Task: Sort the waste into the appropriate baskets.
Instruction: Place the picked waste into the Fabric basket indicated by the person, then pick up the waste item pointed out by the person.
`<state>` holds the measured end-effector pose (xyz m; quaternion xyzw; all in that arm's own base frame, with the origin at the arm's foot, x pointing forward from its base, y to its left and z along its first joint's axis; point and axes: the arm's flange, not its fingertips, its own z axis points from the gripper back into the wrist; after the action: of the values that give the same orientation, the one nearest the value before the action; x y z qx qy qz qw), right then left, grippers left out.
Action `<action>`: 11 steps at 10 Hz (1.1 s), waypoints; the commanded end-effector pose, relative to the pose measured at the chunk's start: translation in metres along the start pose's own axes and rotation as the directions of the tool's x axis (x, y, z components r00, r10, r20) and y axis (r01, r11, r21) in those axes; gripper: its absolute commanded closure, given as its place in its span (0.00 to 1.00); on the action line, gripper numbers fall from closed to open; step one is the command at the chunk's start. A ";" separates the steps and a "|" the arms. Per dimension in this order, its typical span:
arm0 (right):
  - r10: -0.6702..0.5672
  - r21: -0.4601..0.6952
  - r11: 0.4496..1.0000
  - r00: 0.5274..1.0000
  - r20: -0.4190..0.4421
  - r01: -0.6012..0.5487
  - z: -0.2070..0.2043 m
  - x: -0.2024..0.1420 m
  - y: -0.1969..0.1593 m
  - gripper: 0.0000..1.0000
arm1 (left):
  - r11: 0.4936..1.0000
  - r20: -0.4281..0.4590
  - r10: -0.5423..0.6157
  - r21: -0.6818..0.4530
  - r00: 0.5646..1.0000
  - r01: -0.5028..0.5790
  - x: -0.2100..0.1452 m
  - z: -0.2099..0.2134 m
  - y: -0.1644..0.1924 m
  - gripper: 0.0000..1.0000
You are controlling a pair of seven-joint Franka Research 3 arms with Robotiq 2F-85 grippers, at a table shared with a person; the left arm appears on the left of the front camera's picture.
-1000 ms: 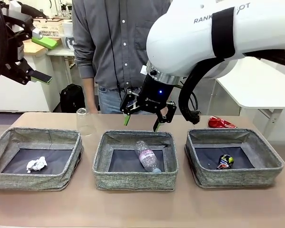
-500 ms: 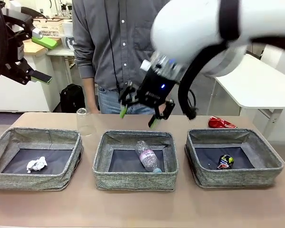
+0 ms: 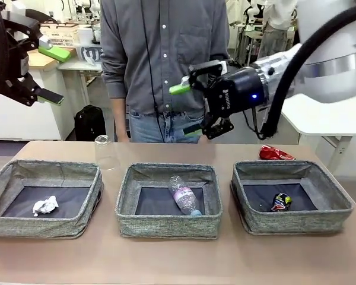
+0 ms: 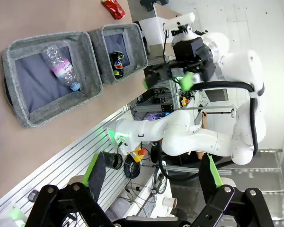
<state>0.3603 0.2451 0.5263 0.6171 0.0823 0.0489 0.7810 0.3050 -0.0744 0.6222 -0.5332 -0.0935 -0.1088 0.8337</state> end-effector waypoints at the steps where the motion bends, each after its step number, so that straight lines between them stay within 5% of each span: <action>1: -0.121 0.583 0.794 0.985 -0.122 0.170 0.023 -0.012 -0.029 0.00 | 1.000 0.002 -0.021 -0.021 1.000 0.021 0.000 -0.001 -0.001 0.00; 2: -0.137 0.568 0.807 0.987 -0.088 0.162 0.024 -0.012 -0.030 0.00 | 1.000 0.002 -0.021 -0.021 1.000 0.021 0.000 -0.001 -0.001 0.00; 3: -0.012 0.171 0.985 0.999 -0.040 0.019 0.013 -0.007 -0.007 0.00 | 1.000 0.002 -0.021 -0.021 1.000 0.021 0.000 -0.001 -0.001 0.00; 11: -0.012 0.171 0.985 0.999 -0.040 0.019 0.013 -0.007 -0.007 0.00 | 1.000 0.002 -0.021 -0.021 1.000 0.021 0.000 -0.001 -0.001 0.00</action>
<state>0.3547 0.2299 0.5175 0.6852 0.1069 0.0510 0.7187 0.3050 -0.0745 0.6221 -0.5332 -0.0931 -0.1089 0.8338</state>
